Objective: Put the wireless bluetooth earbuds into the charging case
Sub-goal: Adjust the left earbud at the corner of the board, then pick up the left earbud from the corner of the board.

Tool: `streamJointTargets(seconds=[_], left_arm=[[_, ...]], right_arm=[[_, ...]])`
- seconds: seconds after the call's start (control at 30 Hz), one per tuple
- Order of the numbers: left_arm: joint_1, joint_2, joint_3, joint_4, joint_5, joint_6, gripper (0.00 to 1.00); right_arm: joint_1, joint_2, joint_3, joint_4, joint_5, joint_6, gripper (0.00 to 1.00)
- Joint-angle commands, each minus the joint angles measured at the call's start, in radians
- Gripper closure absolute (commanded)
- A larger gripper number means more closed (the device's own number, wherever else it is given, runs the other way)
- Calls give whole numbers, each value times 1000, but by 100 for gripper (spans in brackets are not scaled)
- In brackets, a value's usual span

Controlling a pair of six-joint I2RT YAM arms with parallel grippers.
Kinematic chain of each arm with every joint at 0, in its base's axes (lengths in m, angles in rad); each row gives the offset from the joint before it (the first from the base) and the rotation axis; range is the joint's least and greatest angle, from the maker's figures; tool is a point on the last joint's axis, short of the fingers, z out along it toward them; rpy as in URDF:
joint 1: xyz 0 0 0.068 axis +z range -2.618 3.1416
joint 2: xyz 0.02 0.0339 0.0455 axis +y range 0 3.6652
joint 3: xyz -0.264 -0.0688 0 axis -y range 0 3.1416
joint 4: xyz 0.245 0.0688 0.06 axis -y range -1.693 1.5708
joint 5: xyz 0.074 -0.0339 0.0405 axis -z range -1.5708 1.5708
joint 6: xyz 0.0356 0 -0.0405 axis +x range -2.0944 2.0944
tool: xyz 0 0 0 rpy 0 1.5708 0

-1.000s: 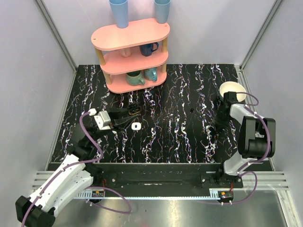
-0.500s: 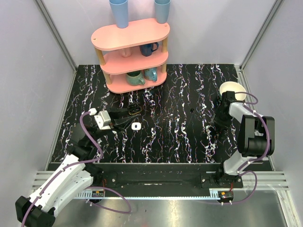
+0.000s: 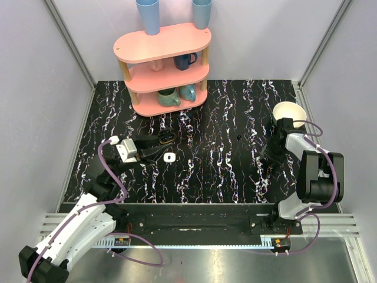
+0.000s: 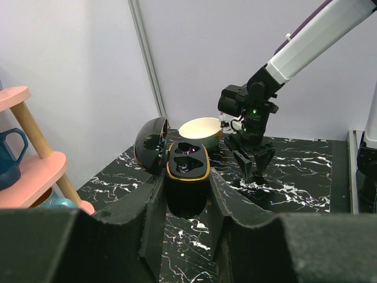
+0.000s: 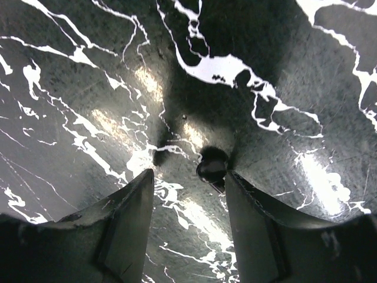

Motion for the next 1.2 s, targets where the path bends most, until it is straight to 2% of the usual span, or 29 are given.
streamJointTargets(seconds=[0.0, 0.1, 0.43, 0.67, 0.77, 1.03, 1.17], left_arm=[[-2, -13, 30, 34, 24, 0, 100], [-2, -15, 30, 34, 25, 0, 100], [-2, -27, 30, 19, 21, 4, 100], [-2, -18, 33, 23, 24, 4, 100], [-2, -16, 33, 23, 22, 3, 100], [-2, -10, 39, 22, 21, 6, 100], [-2, -7, 40, 22, 24, 4, 100]], right_arm=[[23, -32, -42, -23, -34, 53, 42], [30, -37, -44, -26, -16, 57, 41], [29, 37, 36, -72, 201, -7, 43], [29, 80, 63, -49, 167, -54, 50], [30, 91, 68, -46, 155, -65, 56], [29, 77, 59, -52, 126, -56, 57], [29, 78, 56, -56, 113, -51, 62]])
